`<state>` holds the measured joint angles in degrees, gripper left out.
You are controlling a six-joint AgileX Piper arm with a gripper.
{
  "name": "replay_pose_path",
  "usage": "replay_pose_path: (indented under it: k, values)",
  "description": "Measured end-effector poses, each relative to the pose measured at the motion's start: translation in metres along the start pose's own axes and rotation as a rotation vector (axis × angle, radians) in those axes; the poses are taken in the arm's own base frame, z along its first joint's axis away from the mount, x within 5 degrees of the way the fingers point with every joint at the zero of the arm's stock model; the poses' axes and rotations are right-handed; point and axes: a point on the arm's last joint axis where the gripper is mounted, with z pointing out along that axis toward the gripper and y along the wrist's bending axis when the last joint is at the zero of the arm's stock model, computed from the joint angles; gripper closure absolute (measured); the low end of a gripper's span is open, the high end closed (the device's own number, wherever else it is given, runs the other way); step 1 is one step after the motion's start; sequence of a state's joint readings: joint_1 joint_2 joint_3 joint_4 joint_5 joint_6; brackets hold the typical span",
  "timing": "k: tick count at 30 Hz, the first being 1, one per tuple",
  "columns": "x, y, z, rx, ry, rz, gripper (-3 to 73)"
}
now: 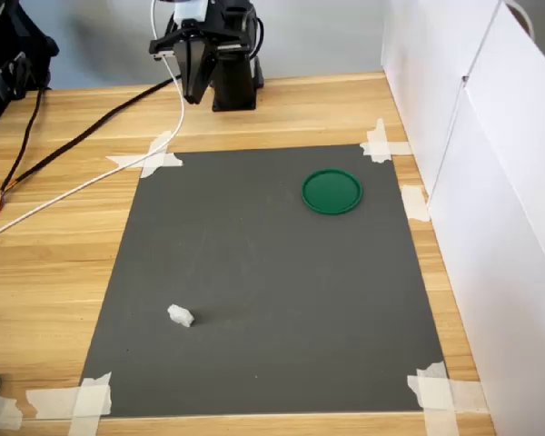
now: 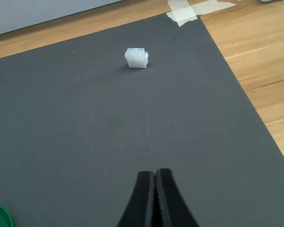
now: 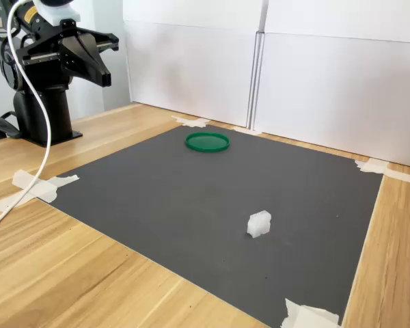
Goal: Grasp a white terminal and put it in the green lid.
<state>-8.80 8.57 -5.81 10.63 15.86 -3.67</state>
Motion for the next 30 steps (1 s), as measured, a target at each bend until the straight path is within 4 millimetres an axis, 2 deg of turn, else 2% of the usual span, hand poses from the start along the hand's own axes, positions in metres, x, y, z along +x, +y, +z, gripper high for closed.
replay_pose_path:
  k: [20,26,30]
  values:
    - [0.0,0.001,0.0,-0.003,0.035,-0.036,71.7]
    - [-0.023,0.005,0.007,-0.016,0.209,-0.07,71.7]
    - [-0.043,0.007,0.025,-0.016,0.319,-0.07,71.7]
